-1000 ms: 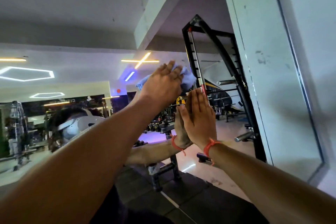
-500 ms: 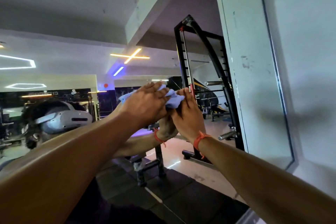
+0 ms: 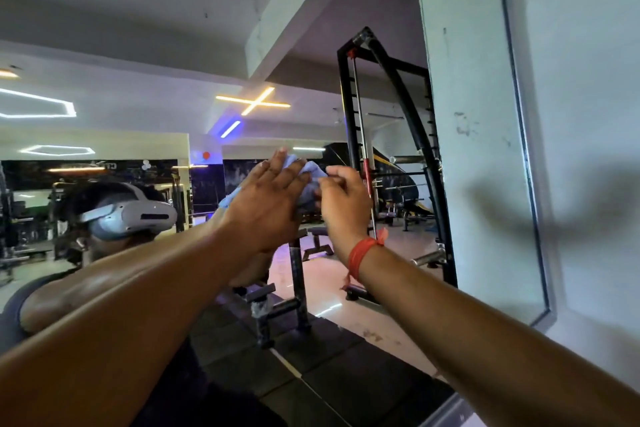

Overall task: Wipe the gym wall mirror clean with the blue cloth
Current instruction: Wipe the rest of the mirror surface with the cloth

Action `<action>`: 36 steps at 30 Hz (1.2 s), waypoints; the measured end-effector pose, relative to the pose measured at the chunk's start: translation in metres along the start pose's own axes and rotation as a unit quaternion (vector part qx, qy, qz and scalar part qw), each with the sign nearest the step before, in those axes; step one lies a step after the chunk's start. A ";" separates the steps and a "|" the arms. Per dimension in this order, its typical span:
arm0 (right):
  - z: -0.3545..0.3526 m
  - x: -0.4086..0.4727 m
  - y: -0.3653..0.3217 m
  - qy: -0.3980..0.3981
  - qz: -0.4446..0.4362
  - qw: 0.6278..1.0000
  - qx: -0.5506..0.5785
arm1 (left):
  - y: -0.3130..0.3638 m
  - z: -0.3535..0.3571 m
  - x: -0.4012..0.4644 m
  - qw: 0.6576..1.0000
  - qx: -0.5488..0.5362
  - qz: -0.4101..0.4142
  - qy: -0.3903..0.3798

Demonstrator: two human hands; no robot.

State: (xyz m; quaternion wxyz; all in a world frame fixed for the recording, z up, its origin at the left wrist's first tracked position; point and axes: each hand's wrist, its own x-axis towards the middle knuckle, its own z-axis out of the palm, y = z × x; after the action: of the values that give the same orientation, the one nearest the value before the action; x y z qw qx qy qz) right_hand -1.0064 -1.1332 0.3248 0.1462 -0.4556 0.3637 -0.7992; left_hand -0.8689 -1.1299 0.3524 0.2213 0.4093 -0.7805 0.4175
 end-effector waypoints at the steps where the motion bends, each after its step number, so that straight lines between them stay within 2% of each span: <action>1: 0.008 -0.005 -0.002 -0.021 0.032 0.999 0.025 | -0.004 -0.002 0.001 0.999 -0.036 0.005 -0.010; 3: 0.019 -0.012 -0.004 -0.039 0.089 0.993 0.068 | -0.006 -0.014 -0.001 0.991 -0.129 0.006 -0.029; 5: 0.029 -0.017 -0.008 -0.033 0.070 0.995 0.060 | -0.013 -0.033 -0.005 0.985 -0.166 0.005 -0.034; 7: 0.039 -0.022 -0.013 -0.045 0.016 0.999 0.009 | -0.028 -0.049 -0.010 0.994 -0.106 0.019 -0.016; 11: 0.057 -0.018 -0.017 -0.079 -0.070 0.982 -0.159 | -0.059 -0.060 -0.033 0.995 0.084 0.024 -0.054; 13: 0.059 -0.004 -0.017 -0.075 -0.117 0.965 -0.223 | -0.068 -0.060 -0.050 0.990 0.127 0.027 -0.046; 16: 0.060 0.020 -0.007 -0.047 -0.143 0.950 -0.275 | -0.078 -0.053 -0.070 0.984 0.177 0.015 -0.020; 18: 0.058 0.013 0.007 -0.070 -0.234 0.919 -0.308 | -0.080 -0.046 -0.077 0.985 0.172 0.001 0.004; 21: 0.029 -0.006 0.045 -0.172 -0.428 0.819 -0.342 | -0.077 -0.036 -0.080 0.985 0.168 -0.021 0.041; 22: 0.014 -0.002 0.059 -0.191 -0.455 0.794 -0.356 | -0.074 -0.033 -0.080 0.984 0.166 -0.029 0.053; 23: 0.002 0.006 0.067 -0.185 -0.448 0.791 -0.374 | -0.071 -0.030 -0.081 0.984 0.162 -0.037 0.059; 24: -0.004 0.015 0.072 -0.160 -0.414 0.810 -0.384 | -0.067 -0.026 -0.081 0.985 0.156 -0.042 0.062; 27: 0.020 0.027 0.050 -0.097 -0.249 0.911 -0.313 | -0.056 -0.018 -0.076 0.986 0.140 -0.050 0.079; 29: 0.046 0.018 0.023 -0.085 -0.188 0.947 -0.245 | -0.051 -0.014 -0.073 0.986 0.124 -0.070 0.093; 30: 0.052 0.011 0.018 -0.085 -0.215 0.943 -0.240 | -0.049 -0.011 -0.072 0.985 0.112 -0.083 0.102; 31: 0.052 0.004 0.021 -0.094 -0.282 0.921 -0.252 | -0.048 -0.008 -0.073 0.984 0.107 -0.091 0.111; 33: 0.034 0.001 0.043 -0.139 -0.429 0.838 -0.308 | -0.048 0.000 -0.074 0.983 0.110 -0.097 0.111; 34: 0.020 0.010 0.053 -0.154 -0.460 0.810 -0.330 | -0.048 0.003 -0.072 0.982 0.114 -0.101 0.109; 35: 0.011 0.025 0.057 -0.148 -0.458 0.807 -0.344 | -0.047 0.004 -0.071 0.981 0.116 -0.109 0.108; 36: 0.009 0.042 0.055 -0.126 -0.434 0.819 -0.353 | -0.045 0.005 -0.068 0.980 0.113 -0.121 0.111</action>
State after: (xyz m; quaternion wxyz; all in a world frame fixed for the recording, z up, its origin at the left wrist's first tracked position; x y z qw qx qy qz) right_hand -1.0271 -1.1992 0.3144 -0.3426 -0.6833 0.3639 -0.5322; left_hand -0.7930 -1.1172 0.3238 0.3077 0.4737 -0.6434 0.5166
